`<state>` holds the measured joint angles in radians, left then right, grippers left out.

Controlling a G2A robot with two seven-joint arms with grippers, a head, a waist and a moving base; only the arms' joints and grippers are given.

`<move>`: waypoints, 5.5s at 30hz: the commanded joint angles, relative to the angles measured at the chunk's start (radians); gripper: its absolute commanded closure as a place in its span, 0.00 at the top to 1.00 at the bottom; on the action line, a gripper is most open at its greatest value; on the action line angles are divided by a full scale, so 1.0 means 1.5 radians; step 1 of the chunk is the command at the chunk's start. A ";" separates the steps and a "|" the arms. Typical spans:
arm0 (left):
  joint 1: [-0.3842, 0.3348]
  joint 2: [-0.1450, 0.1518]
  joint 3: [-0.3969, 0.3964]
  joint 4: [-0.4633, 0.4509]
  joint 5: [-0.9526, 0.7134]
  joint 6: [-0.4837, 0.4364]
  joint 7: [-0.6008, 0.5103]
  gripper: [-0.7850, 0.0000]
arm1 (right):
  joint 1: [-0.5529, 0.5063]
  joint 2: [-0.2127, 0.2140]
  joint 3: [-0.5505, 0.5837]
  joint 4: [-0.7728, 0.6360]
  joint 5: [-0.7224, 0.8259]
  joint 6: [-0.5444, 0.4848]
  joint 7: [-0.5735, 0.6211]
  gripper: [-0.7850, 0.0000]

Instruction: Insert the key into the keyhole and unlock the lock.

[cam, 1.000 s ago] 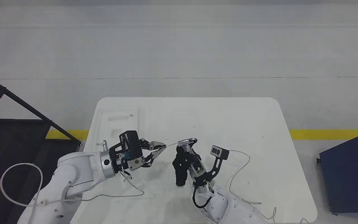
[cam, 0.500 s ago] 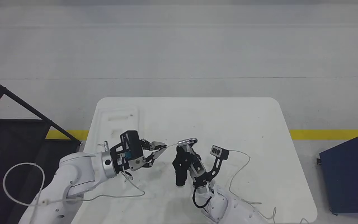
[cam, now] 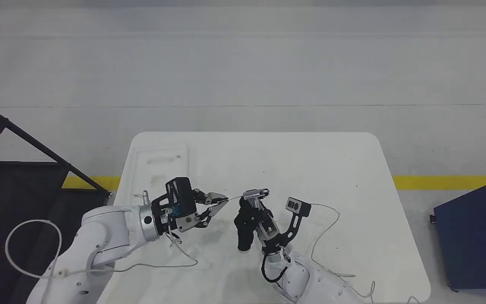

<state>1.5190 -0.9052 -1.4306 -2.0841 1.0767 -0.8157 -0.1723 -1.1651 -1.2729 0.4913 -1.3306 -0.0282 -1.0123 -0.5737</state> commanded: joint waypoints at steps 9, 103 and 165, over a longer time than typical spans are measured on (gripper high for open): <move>0.002 0.000 -0.006 -0.009 0.004 0.001 -0.002 0.00 | 0.000 0.000 0.000 0.000 0.000 0.000 0.000 0.00; -0.144 0.018 0.064 -0.099 0.015 -0.051 -0.298 0.00 | -0.030 0.000 0.035 -0.018 0.003 0.078 0.088 0.00; -0.292 0.058 0.150 -0.083 -0.006 -0.131 -0.373 0.00 | -0.122 -0.006 0.165 -0.085 -0.023 0.175 0.254 0.00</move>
<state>1.0893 -0.8207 -1.2145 -2.2077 1.0756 -1.0123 -0.7238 -1.3480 -1.2821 0.7395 -1.4576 -0.0625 -0.7502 -0.1932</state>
